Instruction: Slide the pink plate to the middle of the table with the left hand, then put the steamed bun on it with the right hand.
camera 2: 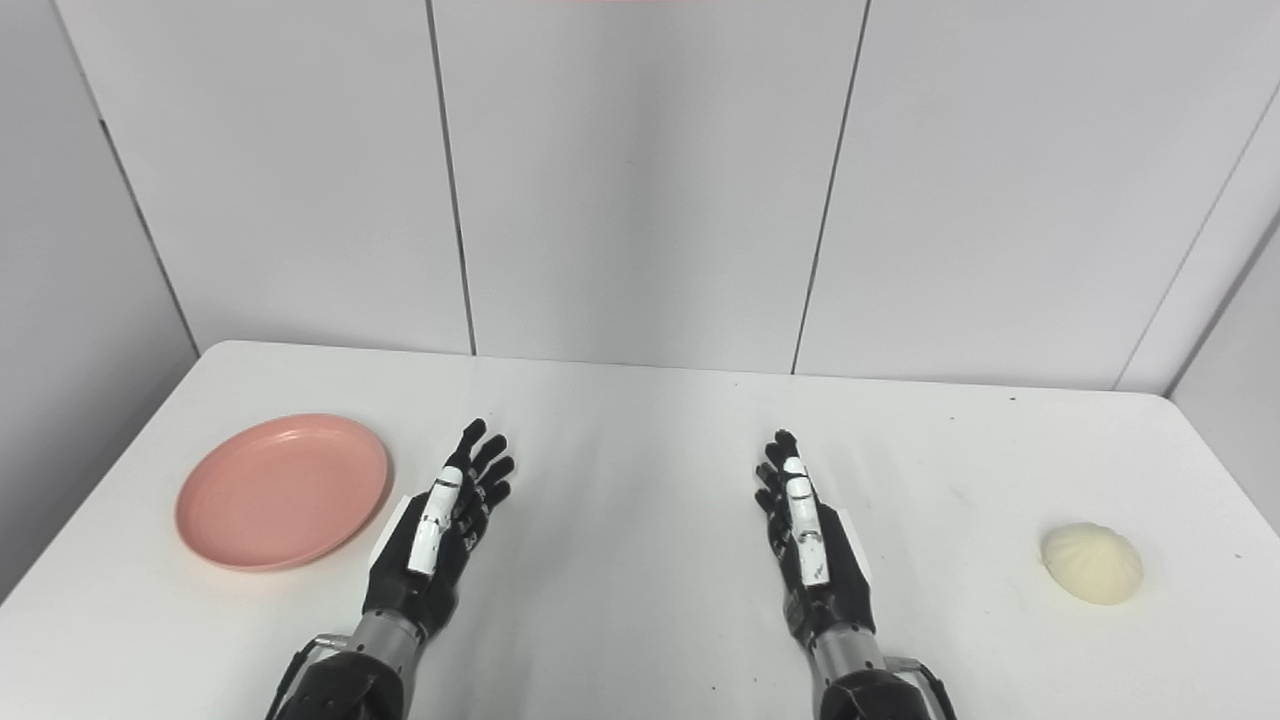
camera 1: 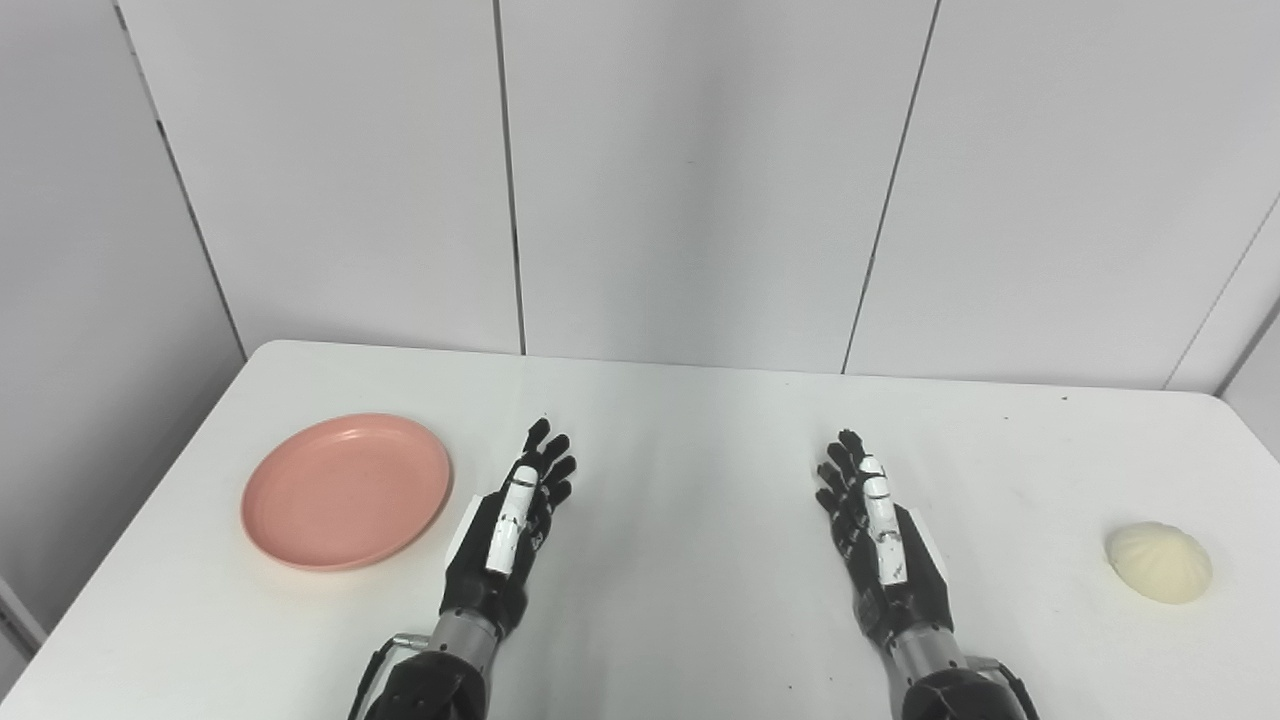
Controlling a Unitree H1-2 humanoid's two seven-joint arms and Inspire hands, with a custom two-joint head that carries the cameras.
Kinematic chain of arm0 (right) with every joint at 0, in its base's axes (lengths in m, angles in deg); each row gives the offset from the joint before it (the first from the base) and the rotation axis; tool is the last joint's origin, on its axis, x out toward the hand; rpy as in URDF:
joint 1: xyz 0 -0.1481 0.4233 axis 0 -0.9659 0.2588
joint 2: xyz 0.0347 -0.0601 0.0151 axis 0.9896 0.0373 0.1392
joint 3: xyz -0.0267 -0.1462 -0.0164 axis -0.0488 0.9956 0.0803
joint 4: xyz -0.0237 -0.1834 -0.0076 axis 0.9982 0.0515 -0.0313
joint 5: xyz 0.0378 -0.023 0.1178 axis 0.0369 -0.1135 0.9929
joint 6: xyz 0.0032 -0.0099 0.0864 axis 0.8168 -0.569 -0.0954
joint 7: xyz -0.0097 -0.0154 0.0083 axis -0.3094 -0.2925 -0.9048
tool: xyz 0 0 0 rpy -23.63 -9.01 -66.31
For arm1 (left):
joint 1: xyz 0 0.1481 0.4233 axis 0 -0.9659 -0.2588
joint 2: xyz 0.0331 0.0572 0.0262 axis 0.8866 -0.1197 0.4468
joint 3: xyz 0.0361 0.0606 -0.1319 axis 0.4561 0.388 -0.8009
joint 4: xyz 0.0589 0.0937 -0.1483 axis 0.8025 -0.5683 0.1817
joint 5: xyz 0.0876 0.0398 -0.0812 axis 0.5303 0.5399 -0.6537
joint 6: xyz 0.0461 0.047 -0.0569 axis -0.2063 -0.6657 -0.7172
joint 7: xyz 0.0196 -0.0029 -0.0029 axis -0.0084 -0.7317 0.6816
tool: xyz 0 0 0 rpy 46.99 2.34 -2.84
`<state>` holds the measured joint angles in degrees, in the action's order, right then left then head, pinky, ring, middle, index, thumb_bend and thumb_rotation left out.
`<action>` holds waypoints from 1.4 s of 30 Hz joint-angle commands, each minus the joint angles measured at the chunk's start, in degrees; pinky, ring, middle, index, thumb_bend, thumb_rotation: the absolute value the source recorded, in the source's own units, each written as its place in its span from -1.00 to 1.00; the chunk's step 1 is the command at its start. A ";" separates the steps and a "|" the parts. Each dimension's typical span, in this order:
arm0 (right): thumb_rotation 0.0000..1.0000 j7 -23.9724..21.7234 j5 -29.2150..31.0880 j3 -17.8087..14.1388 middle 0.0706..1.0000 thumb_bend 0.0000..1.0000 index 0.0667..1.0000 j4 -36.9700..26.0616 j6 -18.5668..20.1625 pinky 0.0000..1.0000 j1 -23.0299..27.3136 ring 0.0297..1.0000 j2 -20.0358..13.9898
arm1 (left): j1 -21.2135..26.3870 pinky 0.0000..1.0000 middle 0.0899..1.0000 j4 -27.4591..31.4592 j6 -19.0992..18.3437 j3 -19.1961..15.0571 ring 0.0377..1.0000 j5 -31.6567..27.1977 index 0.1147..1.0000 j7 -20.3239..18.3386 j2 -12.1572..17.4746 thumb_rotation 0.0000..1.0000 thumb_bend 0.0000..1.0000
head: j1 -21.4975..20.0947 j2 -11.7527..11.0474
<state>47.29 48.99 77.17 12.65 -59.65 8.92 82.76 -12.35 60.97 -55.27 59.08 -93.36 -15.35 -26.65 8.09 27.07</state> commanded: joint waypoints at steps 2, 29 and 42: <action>1.00 0.17 0.17 0.23 1.00 -0.39 1.00 1.83 3.26 1.00 -2.77 1.00 0.41 | -5.50 0.95 0.94 -4.56 -1.24 0.06 0.91 0.19 0.97 0.07 0.12 1.00 -0.15 | 0.04 0.04; 1.00 -0.78 2.61 -0.63 1.00 -0.49 1.00 0.51 4.01 1.00 -3.08 1.00 -2.03 | -2.38 0.98 0.99 -12.17 3.61 1.77 0.96 2.58 1.00 0.66 -1.73 1.00 -0.13 | 11.77 -2.52; 1.00 -0.51 2.42 -0.81 1.00 -0.51 1.00 1.54 4.10 1.00 -2.24 1.00 -2.01 | -0.56 0.96 0.95 -14.96 4.46 2.42 0.92 4.34 0.97 1.06 -1.22 1.00 -0.06 | 13.29 -2.64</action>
<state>46.25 51.20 76.81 11.45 -58.92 8.29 80.81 -7.47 53.38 -51.70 61.11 -89.60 -14.80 -27.45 21.35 24.35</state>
